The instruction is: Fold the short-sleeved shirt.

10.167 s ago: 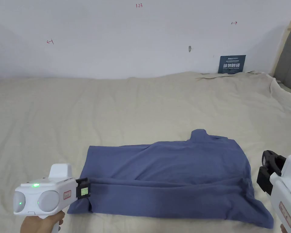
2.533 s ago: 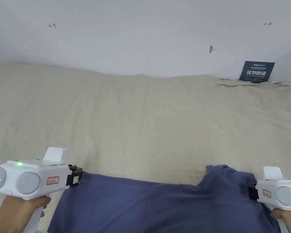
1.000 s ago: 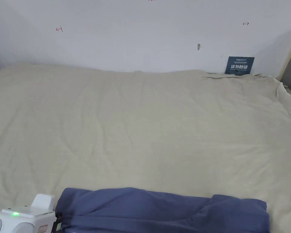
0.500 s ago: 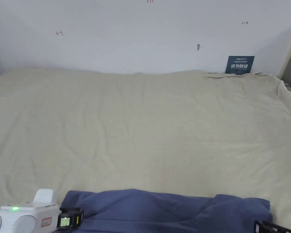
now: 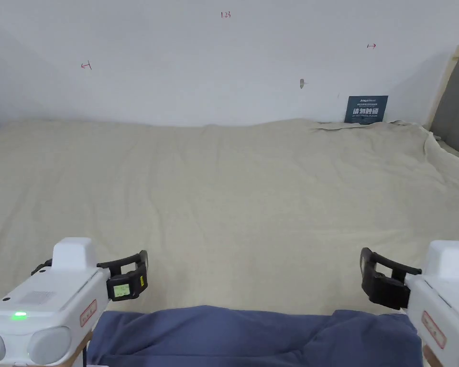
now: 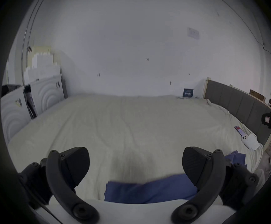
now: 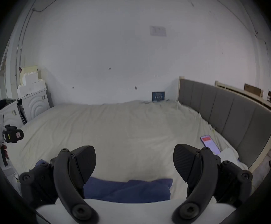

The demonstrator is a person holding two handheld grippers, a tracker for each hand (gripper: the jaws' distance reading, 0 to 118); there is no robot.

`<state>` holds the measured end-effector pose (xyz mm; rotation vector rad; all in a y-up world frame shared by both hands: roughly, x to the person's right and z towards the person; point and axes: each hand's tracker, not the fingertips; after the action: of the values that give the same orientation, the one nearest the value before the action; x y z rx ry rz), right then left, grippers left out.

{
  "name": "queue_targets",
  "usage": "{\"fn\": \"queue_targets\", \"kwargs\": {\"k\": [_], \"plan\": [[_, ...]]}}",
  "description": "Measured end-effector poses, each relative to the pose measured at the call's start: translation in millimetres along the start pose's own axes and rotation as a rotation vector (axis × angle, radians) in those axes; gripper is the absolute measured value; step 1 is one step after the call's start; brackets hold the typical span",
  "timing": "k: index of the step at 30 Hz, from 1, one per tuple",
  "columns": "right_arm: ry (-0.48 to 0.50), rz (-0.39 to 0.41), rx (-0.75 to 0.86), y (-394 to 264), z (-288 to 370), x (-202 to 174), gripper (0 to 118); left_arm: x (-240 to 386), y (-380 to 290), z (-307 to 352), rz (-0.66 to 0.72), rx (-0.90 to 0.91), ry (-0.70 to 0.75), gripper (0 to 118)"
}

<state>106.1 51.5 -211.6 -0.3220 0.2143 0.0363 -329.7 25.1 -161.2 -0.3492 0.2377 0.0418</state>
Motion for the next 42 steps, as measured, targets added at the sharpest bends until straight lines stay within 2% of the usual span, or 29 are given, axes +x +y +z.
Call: {"fn": "queue_targets", "kwargs": {"k": [2,3,5,7,8,9,10,11,12,17,24,30,32,36,38,40,42], "plan": [[-0.03,0.013,0.044,0,2,-10,100,9,-3,3,-0.026,0.058,0.017,100],[-0.041,0.016,0.07,-1,4,-15,99,12,-4,4,-0.028,0.071,0.018,87],[-0.061,0.021,0.102,-2,7,-21,96,17,-10,4,-0.027,0.095,0.038,72],[-0.07,0.02,0.136,-5,7,-21,69,20,-15,6,-0.023,0.124,0.056,52],[-0.072,0.016,0.149,-5,9,-22,52,20,-17,7,-0.002,0.145,0.066,38],[-0.076,0.017,0.155,-5,10,-22,27,20,-18,7,0.017,0.157,0.065,22],[-0.08,0.021,0.164,-5,10,-23,10,19,-19,8,0.036,0.168,0.058,15],[-0.086,0.02,0.176,-3,14,-28,3,18,-19,9,0.053,0.176,0.05,9],[-0.087,0.018,0.189,-3,15,-28,2,17,-20,11,0.07,0.188,0.041,0],[-0.079,0.042,0.207,-1,20,-33,1,24,-19,18,0.025,0.228,-0.006,0],[-0.071,0.043,0.2,0,17,-29,1,25,-16,14,-0.007,0.195,-0.015,0],[-0.065,0.041,0.187,2,20,-26,1,-4,-13,-4,0.101,-0.01,-0.089,1],[-0.063,0.041,0.179,2,20,-24,1,-21,-15,-17,0.16,-0.127,-0.107,11],[-0.061,0.046,0.159,2,19,-21,1,-60,-28,-36,0.269,-0.291,-0.131,68],[-0.066,0.054,0.152,1,19,-20,1,-76,-37,-45,0.271,-0.352,-0.134,80],[-0.068,0.055,0.141,-1,16,-15,1,-89,-47,-55,0.267,-0.423,-0.126,98],[-0.072,0.053,0.133,-3,15,-13,1,-101,-58,-63,0.294,-0.479,-0.13,107]]}}
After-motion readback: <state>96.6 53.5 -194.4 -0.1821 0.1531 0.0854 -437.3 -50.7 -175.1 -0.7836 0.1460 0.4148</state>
